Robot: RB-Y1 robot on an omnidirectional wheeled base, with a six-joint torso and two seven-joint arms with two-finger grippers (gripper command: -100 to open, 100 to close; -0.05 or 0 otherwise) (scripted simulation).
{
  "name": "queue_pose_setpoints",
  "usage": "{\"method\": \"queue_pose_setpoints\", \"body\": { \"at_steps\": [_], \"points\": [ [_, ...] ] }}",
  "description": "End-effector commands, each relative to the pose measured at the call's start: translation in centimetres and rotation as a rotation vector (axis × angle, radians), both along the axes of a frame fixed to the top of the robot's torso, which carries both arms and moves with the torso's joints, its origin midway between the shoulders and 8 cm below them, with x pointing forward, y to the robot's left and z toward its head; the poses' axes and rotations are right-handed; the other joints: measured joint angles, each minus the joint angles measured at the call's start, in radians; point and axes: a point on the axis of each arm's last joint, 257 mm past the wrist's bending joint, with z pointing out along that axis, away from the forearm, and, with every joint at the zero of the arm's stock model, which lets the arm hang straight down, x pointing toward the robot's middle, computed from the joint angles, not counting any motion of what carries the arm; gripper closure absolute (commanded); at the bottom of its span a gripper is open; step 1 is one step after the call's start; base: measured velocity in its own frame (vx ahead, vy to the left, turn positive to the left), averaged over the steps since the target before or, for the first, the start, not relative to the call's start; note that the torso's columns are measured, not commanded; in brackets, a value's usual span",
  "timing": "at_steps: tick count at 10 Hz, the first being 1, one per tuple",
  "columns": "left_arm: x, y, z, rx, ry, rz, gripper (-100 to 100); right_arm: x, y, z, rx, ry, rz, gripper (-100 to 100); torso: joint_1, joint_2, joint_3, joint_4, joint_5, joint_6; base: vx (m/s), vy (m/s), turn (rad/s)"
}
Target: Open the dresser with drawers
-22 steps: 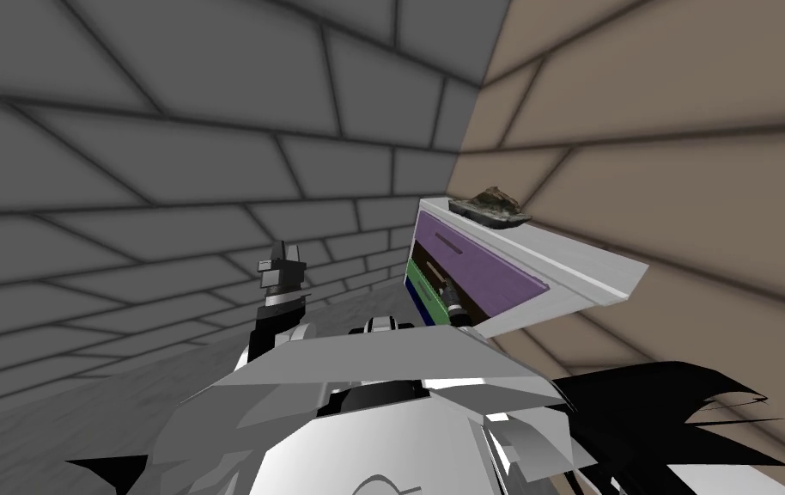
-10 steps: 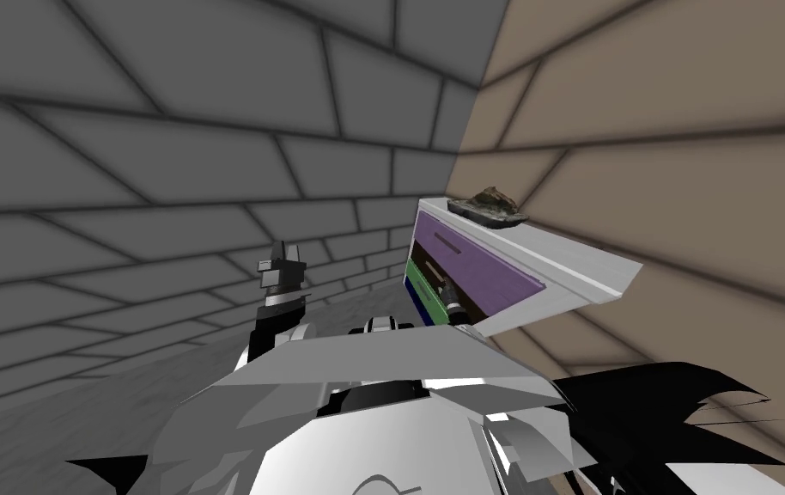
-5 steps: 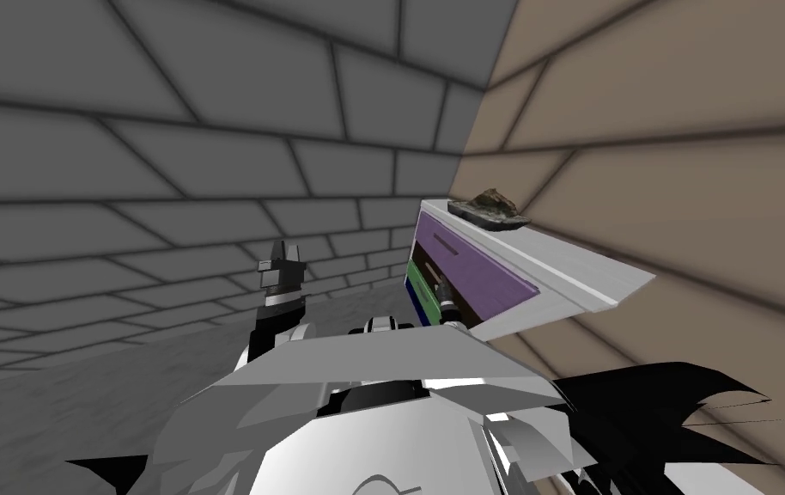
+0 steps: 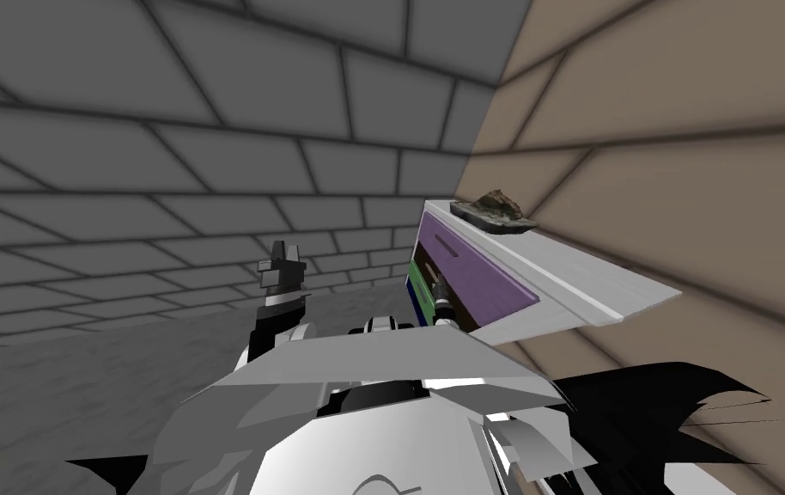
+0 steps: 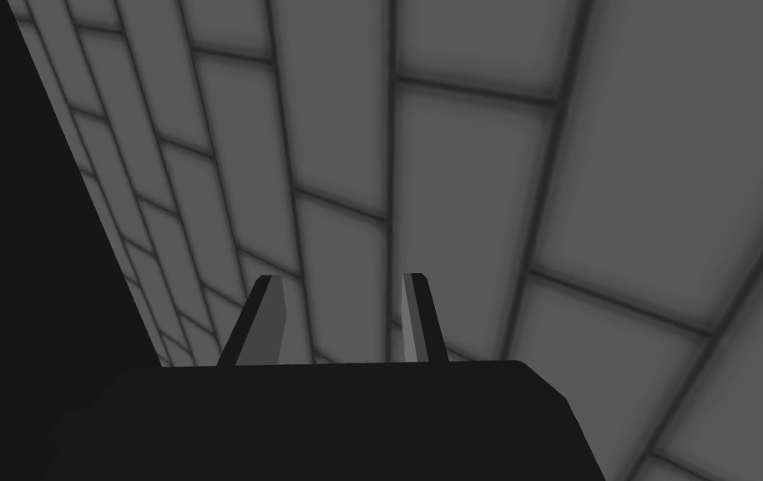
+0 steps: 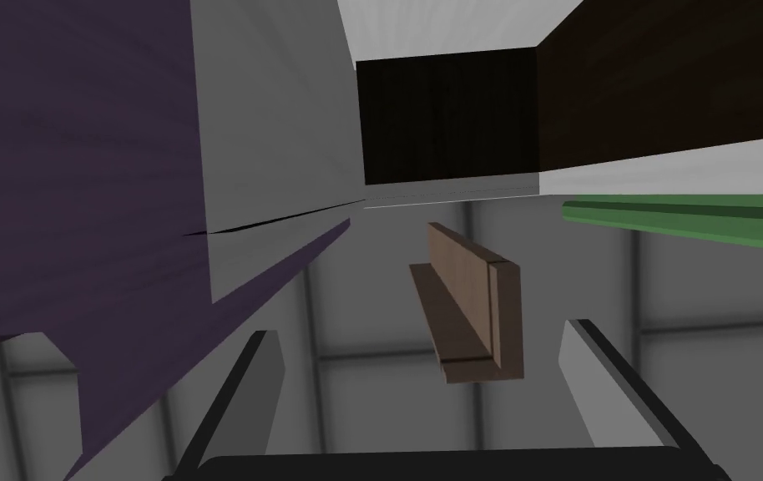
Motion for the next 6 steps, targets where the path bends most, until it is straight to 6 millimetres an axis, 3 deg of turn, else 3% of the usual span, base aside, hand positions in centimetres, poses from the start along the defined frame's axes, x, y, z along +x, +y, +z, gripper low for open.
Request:
{"method": "queue_pose_setpoints", "body": {
  "at_steps": [1,2,3,5,6],
  "points": [
    [0.0,0.0,0.0,0.0,0.0,0.0,0,0.5,0.7,0.2,-0.007,-0.004,-0.043,-100,-0.002,0.002,0.001,0.001,0.0,-0.001,-0.078,-0.121,0.129],
    [0.0,0.0,0.0,0.0,0.0,0.0,0,0.5,1.4,0.0,0.015,-0.005,-0.047,-100,0.001,0.0,0.0,0.001,0.0,0.0,-0.024,-0.042,-0.007],
    [0.0,0.0,0.0,0.0,0.0,0.0,0,0.7,0.7,0.3,-0.022,-0.003,-0.078,-100,0.006,-0.003,-0.002,-0.001,0.002,0.0,-0.038,-0.064,0.193],
    [0.0,0.0,0.0,0.0,0.0,0.0,0,0.7,2.1,0.0,0.017,-0.004,-0.087,-100,0.001,-0.001,-0.001,0.0,0.0,-0.001,-0.034,-0.061,0.093],
    [0.0,0.0,0.0,0.0,0.0,0.0,0,0.8,1.5,0.2,-0.014,0.002,-0.12,-100,0.002,-0.001,-0.001,0.0,0.001,0.0,-0.042,-0.096,0.214]
  ]
}}
